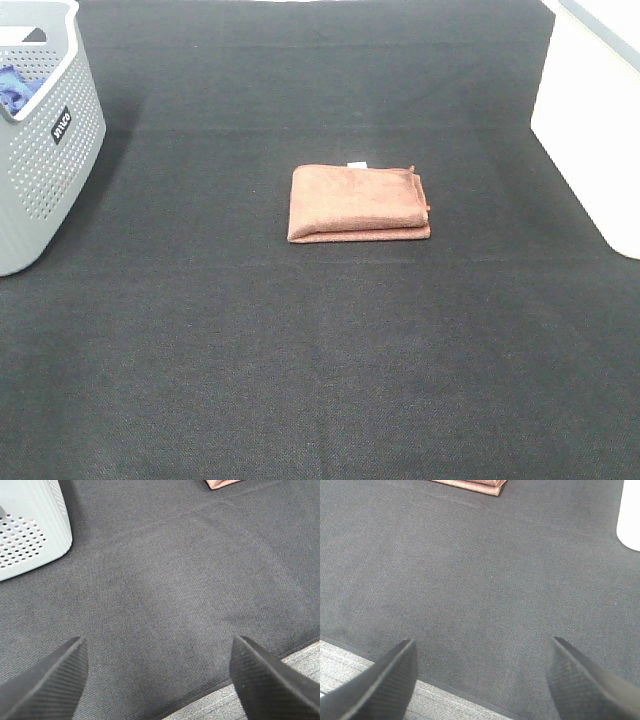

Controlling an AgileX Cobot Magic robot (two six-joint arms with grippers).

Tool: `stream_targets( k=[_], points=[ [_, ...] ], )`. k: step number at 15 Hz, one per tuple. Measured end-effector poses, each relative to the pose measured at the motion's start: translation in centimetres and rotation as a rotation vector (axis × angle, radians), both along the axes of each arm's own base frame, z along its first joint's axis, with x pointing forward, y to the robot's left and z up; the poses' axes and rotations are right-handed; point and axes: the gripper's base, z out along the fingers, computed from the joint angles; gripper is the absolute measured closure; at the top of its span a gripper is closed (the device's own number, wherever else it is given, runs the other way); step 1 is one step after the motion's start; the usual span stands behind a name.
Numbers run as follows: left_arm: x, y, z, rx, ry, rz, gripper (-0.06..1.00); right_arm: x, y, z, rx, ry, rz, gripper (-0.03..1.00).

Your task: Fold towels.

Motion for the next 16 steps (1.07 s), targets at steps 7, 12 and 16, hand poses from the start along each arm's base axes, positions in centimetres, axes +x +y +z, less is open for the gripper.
stream_targets(
  k=[7, 12, 16],
  points=[
    [-1.2, 0.5, 0.2, -0.014, -0.091, 0.194, 0.20, -0.1, -0.4, 0.0, 0.004, -0.020, -0.163, 0.28],
    [-2.6, 0.5, 0.2, -0.023, -0.188, 0.249, 0.20, -2.6, -0.6, 0.2, 0.029, -0.179, -0.181, 0.28],
    [-2.6, 0.5, 0.2, -0.023, -0.188, 0.249, 0.20, -3.1, -0.6, 0.2, 0.035, -0.209, -0.180, 0.28]
  ],
)
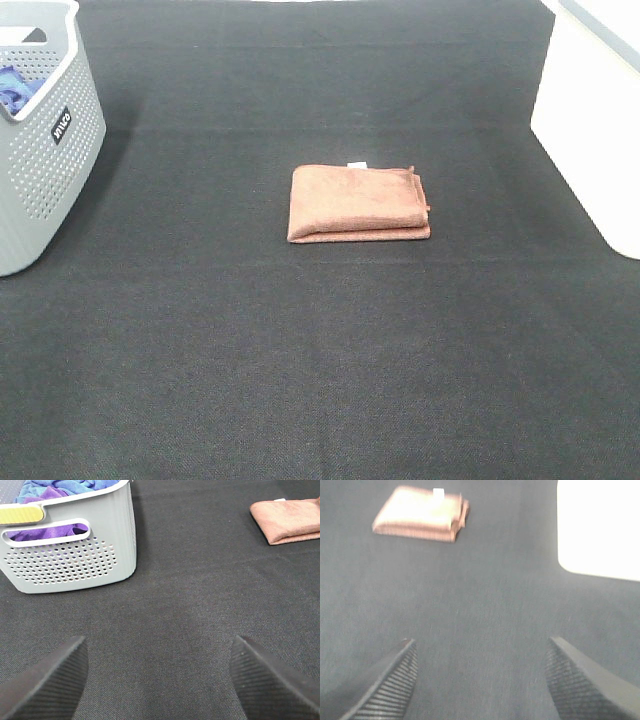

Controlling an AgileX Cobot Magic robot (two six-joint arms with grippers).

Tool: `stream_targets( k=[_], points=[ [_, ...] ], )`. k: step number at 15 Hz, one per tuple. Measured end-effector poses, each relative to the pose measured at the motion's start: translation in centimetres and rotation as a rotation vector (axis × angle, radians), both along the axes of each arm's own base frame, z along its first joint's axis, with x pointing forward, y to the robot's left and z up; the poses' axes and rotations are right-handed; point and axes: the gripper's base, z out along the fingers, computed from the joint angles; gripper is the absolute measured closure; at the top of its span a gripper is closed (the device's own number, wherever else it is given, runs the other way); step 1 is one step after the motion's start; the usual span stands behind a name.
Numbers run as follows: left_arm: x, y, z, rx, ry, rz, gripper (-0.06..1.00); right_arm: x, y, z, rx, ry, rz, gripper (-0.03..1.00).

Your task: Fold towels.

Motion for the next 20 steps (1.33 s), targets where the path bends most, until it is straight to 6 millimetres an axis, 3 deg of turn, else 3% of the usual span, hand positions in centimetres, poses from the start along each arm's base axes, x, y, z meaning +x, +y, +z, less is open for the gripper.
stream_targets(
  k=[20],
  points=[
    [0.00, 0.00, 0.00, 0.000, 0.000, 0.000, 0.20, 0.04, 0.04, 0.00, 0.000, 0.000, -0.056, 0.28]
  ],
)
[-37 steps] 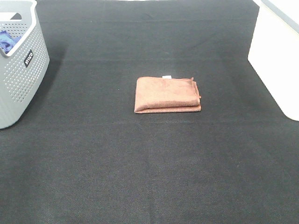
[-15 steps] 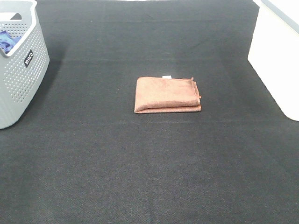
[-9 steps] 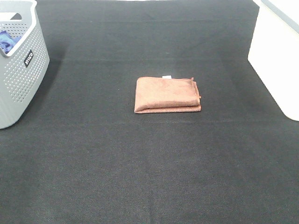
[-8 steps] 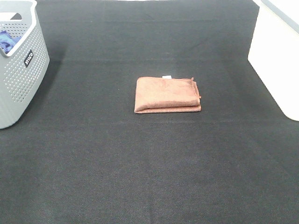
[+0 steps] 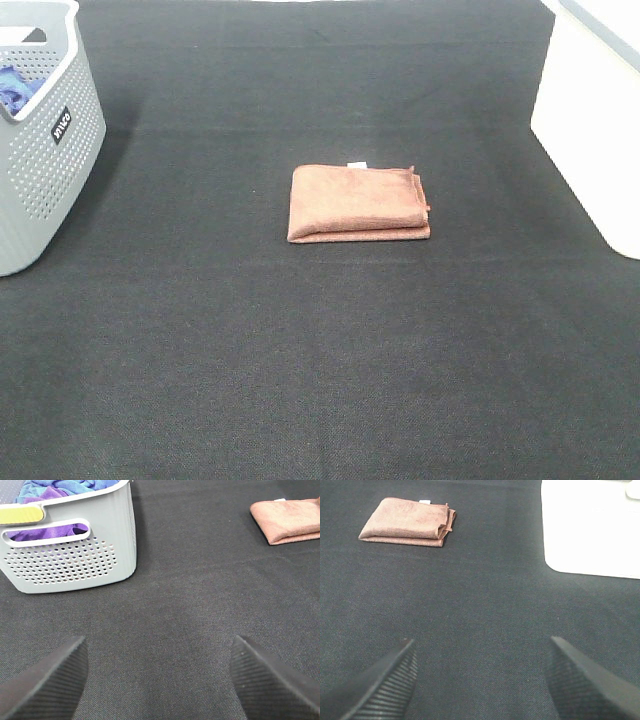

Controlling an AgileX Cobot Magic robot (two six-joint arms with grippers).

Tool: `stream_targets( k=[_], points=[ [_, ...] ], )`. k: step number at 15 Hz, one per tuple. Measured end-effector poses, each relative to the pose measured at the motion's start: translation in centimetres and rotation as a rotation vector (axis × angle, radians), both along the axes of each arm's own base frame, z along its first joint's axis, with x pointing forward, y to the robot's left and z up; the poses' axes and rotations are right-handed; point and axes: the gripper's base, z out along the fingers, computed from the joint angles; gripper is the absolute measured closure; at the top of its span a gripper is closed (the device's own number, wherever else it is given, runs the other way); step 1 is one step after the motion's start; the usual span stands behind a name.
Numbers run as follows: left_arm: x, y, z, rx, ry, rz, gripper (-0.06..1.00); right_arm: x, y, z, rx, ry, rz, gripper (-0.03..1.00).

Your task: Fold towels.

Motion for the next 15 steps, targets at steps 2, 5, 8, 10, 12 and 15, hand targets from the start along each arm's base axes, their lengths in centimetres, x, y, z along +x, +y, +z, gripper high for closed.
stream_targets(
  k=[2, 5, 8, 10, 12, 15],
  points=[
    [0.00, 0.00, 0.00, 0.000, 0.000, 0.000, 0.20, 0.00, 0.00, 0.00, 0.000, 0.000, 0.000, 0.28],
    [0.00, 0.00, 0.00, 0.000, 0.000, 0.000, 0.20, 0.00, 0.00, 0.00, 0.000, 0.000, 0.000, 0.28],
    [0.00, 0.00, 0.00, 0.000, 0.000, 0.000, 0.20, 0.00, 0.00, 0.00, 0.000, 0.000, 0.000, 0.28],
    [0.00, 0.00, 0.00, 0.000, 0.000, 0.000, 0.20, 0.00, 0.00, 0.00, 0.000, 0.000, 0.000, 0.28],
    [0.00, 0.00, 0.00, 0.000, 0.000, 0.000, 0.20, 0.00, 0.00, 0.00, 0.000, 0.000, 0.000, 0.28],
    [0.00, 0.00, 0.00, 0.000, 0.000, 0.000, 0.20, 0.00, 0.00, 0.00, 0.000, 0.000, 0.000, 0.28]
  ],
)
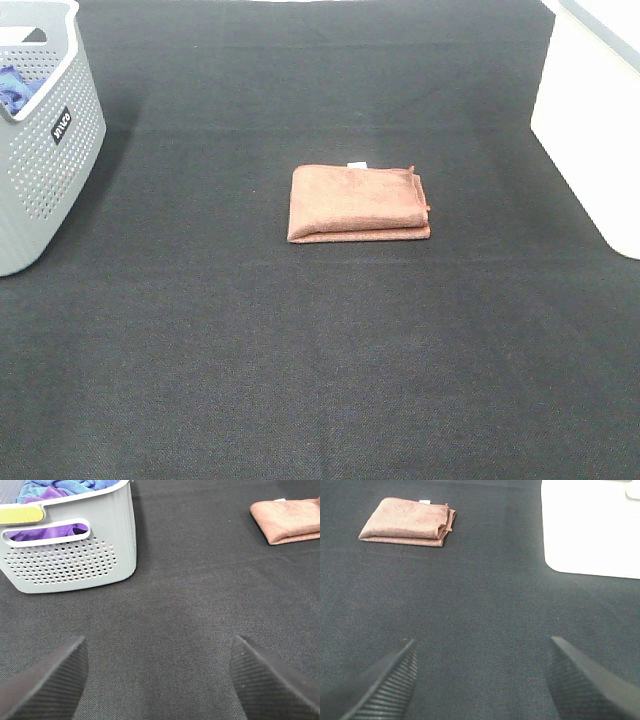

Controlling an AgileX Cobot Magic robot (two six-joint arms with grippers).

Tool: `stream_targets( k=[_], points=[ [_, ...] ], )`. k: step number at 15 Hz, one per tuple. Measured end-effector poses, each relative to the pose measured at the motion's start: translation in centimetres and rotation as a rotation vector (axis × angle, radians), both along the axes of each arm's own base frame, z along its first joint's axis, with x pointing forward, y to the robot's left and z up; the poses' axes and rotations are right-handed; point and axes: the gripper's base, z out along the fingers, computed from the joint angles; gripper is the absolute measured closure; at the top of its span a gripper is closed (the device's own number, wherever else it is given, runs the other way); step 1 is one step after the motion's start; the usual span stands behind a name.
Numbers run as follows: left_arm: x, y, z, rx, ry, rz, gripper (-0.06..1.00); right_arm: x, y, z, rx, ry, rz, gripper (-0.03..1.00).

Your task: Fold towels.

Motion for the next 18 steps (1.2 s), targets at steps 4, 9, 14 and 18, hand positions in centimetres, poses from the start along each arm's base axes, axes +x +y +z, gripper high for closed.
stream_targets(
  k=[4, 9, 14, 18],
  points=[
    [0.00, 0.00, 0.00, 0.000, 0.000, 0.000, 0.20, 0.00, 0.00, 0.00, 0.000, 0.000, 0.000, 0.28],
    [0.00, 0.00, 0.00, 0.000, 0.000, 0.000, 0.20, 0.00, 0.00, 0.00, 0.000, 0.000, 0.000, 0.28],
    [0.00, 0.00, 0.00, 0.000, 0.000, 0.000, 0.20, 0.00, 0.00, 0.00, 0.000, 0.000, 0.000, 0.28],
    [0.00, 0.00, 0.00, 0.000, 0.000, 0.000, 0.20, 0.00, 0.00, 0.00, 0.000, 0.000, 0.000, 0.28]
  ],
)
